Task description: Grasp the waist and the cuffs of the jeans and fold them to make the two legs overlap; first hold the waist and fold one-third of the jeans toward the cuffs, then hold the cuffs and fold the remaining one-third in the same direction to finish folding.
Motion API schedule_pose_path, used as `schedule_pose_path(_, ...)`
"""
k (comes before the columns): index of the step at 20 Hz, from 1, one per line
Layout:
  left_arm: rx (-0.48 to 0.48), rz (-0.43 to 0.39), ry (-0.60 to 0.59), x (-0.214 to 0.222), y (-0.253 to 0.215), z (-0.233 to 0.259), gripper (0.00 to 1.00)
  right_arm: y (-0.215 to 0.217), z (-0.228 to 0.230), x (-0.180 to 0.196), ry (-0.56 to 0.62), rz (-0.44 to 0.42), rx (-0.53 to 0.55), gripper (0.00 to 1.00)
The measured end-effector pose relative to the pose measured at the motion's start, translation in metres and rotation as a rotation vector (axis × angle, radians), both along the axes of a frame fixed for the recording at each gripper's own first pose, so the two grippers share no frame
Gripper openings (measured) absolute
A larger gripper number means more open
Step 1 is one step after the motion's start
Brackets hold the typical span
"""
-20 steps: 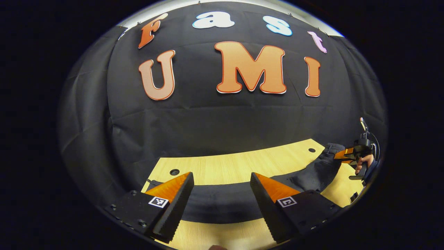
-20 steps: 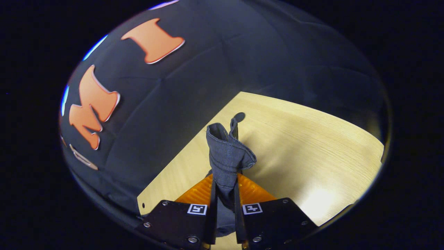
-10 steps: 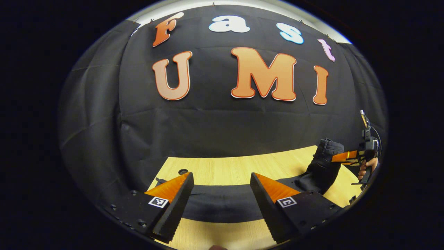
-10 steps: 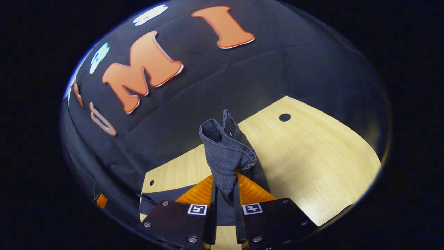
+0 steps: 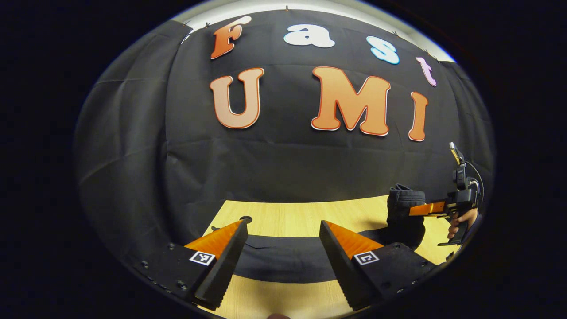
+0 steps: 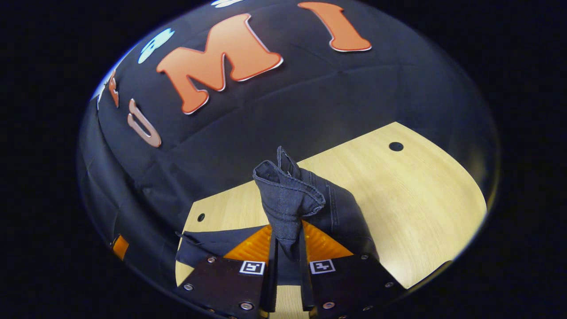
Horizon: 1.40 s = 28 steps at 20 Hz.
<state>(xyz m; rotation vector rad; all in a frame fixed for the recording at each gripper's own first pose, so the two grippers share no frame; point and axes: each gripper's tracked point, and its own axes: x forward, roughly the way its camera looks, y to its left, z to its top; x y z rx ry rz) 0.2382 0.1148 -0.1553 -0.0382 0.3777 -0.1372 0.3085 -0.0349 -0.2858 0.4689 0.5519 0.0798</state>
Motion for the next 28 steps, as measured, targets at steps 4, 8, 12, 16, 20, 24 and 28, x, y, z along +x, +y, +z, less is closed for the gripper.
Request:
schedule_pose_path(4,-0.007,0.040,0.007,-0.001,0.027,-0.006,0.98,0.003,0.001,-0.010,0.014,0.090,-0.018,0.23)
schedule_pose_path(8,-0.017,0.079,0.013,-0.006,0.053,-0.011,0.98,-0.002,-0.007,-0.011,0.054,0.109,-0.064,0.23)
schedule_pose_path(12,-0.029,0.118,0.044,-0.011,0.079,-0.023,0.98,0.014,-0.027,-0.020,0.145,0.140,-0.105,0.23)
schedule_pose_path(16,-0.048,0.146,0.064,-0.012,0.097,-0.034,0.99,0.032,-0.053,-0.027,0.226,0.166,-0.123,0.23)
schedule_pose_path(20,-0.053,0.150,0.074,-0.010,0.107,-0.040,0.98,0.068,-0.066,-0.047,0.315,0.224,-0.015,0.67)
schedule_pose_path(24,-0.073,0.160,0.128,-0.009,0.119,-0.061,0.99,0.087,-0.070,-0.058,0.310,0.259,-0.014,0.87)
schedule_pose_path(28,-0.156,0.201,0.322,-0.004,0.129,-0.111,0.98,0.082,-0.059,-0.062,0.280,0.246,-0.026,0.88)
